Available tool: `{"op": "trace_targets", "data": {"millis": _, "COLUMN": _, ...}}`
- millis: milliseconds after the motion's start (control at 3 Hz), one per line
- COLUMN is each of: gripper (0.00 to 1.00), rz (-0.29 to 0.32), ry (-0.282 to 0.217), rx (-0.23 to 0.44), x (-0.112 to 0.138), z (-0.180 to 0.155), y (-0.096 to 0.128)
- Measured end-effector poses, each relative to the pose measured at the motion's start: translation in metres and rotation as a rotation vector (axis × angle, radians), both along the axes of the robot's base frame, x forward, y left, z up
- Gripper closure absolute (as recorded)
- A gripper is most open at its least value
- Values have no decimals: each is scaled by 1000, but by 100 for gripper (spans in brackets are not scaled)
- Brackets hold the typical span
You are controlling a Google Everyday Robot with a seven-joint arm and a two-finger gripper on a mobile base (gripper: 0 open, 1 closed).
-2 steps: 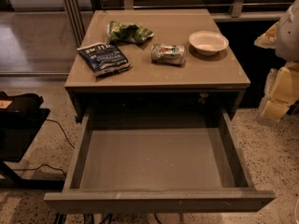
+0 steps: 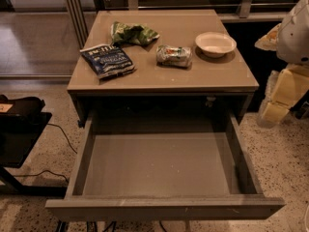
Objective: Place 7up can into top drawer
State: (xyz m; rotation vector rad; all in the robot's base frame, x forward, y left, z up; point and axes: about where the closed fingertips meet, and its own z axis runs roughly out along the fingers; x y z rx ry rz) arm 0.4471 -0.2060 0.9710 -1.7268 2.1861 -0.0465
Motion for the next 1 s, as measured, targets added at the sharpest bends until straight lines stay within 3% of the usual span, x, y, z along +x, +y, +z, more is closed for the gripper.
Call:
{"op": "trace_targets", "data": {"millis": 333, "gripper": 0, "rz": 99, "ry": -64, "rx": 86, "x": 16, "z": -7, "y": 22}}
{"op": "trace_targets", "data": {"millis": 1000, "gripper": 0, "rz": 317, "ry": -307, "rx": 253, "x": 60, "z": -2, "y": 53}}
